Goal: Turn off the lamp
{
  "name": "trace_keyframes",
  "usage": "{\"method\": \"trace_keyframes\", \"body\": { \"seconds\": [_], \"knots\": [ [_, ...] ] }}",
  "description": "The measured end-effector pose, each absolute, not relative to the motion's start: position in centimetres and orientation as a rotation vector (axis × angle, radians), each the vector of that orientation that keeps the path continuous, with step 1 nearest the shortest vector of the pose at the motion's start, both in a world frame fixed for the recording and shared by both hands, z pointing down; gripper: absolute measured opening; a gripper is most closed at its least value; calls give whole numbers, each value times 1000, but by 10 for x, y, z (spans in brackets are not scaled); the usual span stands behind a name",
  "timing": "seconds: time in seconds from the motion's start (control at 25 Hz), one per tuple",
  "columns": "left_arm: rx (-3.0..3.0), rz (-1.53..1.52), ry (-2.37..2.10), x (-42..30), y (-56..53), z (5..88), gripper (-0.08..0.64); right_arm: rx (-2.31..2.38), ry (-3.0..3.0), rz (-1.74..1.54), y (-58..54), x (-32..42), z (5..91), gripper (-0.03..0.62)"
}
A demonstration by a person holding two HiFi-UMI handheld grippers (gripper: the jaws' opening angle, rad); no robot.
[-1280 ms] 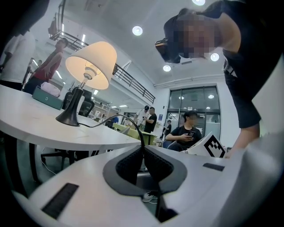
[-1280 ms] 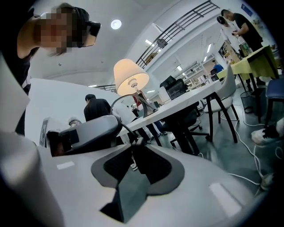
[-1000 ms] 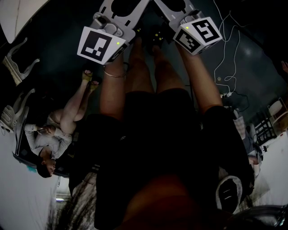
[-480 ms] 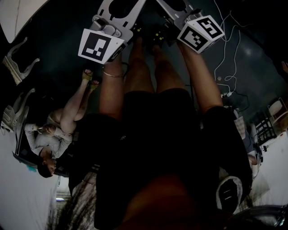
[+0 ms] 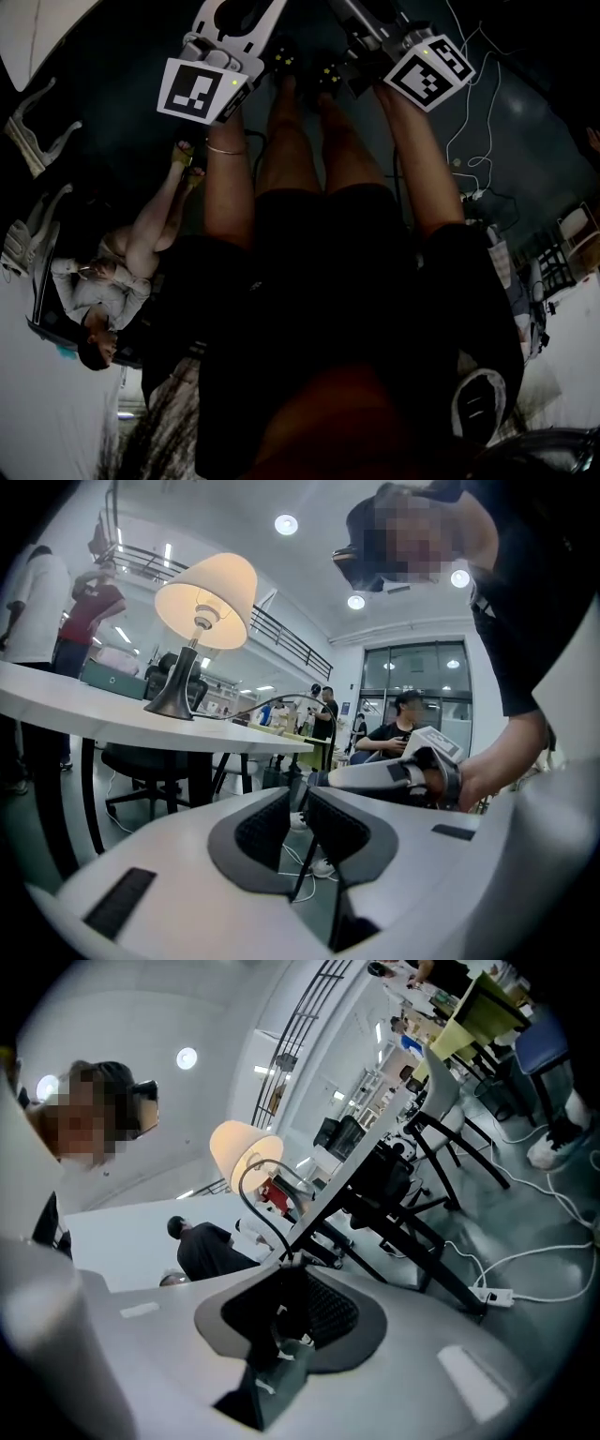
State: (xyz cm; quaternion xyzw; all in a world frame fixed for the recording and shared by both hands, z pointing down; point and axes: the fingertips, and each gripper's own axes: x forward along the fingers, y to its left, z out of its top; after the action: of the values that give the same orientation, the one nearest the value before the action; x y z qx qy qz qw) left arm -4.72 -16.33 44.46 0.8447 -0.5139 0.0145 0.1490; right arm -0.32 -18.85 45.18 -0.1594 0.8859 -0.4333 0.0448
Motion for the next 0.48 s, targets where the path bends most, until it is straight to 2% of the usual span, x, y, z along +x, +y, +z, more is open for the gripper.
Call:
{"method": "trace_keyframes", "body": {
  "seconds": [0.48],
  "knots": [
    [2463, 175, -1379, -26, -157, 474, 92, -411, 2555, -1371, -194, 5, 434, 77]
  ]
}}
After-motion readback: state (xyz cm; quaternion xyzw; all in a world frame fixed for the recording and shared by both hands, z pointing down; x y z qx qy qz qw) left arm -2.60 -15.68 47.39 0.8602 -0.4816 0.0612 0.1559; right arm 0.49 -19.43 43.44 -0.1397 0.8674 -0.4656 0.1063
